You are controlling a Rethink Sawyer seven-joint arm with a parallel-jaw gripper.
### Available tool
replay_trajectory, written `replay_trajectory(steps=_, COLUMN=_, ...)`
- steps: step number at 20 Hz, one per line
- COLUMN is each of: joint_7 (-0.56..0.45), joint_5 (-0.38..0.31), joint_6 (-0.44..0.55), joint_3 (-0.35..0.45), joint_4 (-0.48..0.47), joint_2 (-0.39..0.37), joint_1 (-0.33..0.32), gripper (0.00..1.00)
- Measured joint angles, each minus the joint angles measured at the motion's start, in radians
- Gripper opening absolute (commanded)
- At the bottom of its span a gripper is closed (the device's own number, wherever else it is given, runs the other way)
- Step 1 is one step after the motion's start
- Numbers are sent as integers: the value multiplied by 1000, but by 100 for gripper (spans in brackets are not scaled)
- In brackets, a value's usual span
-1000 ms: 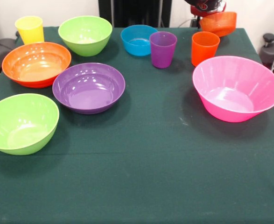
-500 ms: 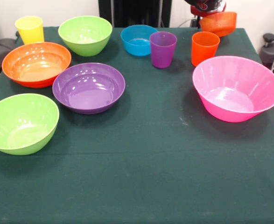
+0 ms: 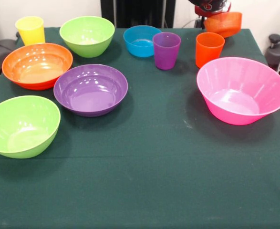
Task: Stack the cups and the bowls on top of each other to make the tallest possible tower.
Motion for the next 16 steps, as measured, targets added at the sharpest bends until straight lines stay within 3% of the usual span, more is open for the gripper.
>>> replay_trajectory(steps=16, joint_7=0, joint_5=-1, joint_6=0, joint_3=-12, joint_4=-1, joint_2=-14, joint_1=27, gripper=100)
